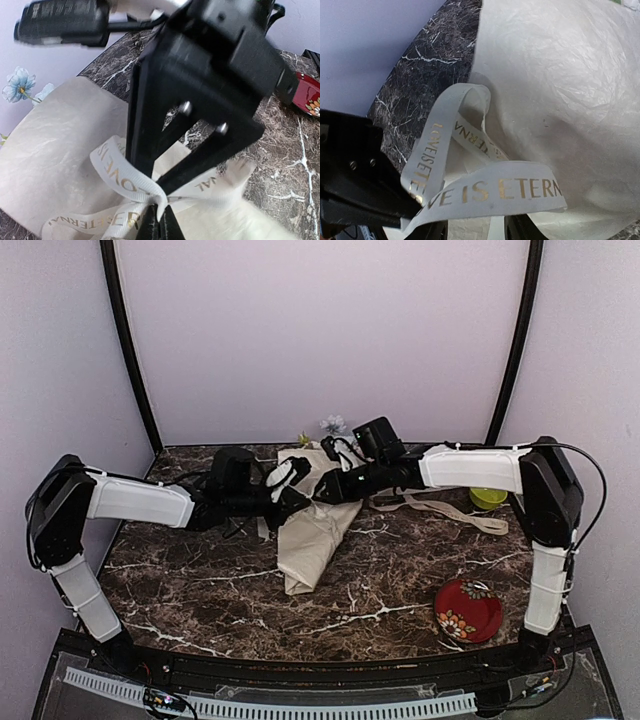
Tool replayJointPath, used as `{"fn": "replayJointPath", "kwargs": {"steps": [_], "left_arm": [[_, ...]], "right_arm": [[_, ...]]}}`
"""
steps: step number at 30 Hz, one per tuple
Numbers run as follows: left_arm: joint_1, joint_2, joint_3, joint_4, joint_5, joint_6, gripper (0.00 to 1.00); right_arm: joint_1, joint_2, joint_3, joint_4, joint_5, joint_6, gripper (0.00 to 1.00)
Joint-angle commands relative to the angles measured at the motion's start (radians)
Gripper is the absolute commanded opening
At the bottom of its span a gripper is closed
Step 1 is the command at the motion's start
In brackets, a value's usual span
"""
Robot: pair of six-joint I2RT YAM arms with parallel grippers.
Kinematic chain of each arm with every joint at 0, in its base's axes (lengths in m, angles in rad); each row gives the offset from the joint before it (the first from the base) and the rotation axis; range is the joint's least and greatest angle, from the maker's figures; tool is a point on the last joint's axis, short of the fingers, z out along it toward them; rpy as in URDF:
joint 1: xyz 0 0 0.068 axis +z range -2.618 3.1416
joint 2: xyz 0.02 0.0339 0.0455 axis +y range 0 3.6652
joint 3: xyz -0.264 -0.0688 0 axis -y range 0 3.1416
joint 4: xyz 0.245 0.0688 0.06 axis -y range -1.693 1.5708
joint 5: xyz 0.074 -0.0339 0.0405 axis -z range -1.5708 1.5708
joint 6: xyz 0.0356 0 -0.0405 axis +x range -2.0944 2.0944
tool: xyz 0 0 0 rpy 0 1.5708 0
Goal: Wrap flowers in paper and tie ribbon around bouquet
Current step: Cross the ribbon over the folded bouquet.
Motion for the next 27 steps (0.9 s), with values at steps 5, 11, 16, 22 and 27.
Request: {"fn": "replayJointPath", "kwargs": {"steps": [5, 11, 16, 22, 27], "left_arm": [[0.005, 0.013, -0.001, 0.003, -0.011, -0.014, 0.00], [0.007, 0.022, -0.001, 0.006, 0.003, -0.022, 0.00], [0.006, 0.023, -0.002, 0.005, 0.002, -0.019, 0.00], [0.007, 0.023, 0.004, 0.003, 0.009, -0.021, 0.00], [0.007, 0.017, 0.001, -0.002, 0.009, -0.017, 0.00]], "right_arm": [[-0.061, -0.114, -0.069, -0.061, -0.020, -0.070, 0.28], [-0.066, -0.066, -0.048, -0.102, 0.066, -0.161, 0.37], [-0.066, -0.022, -0.047, -0.096, 0.041, -0.181, 0.45], [-0.068, 0.000, -0.058, -0.034, 0.048, -0.143, 0.26], [-0.077, -0.012, -0.081, -0.002, 0.061, -0.132, 0.00]]}}
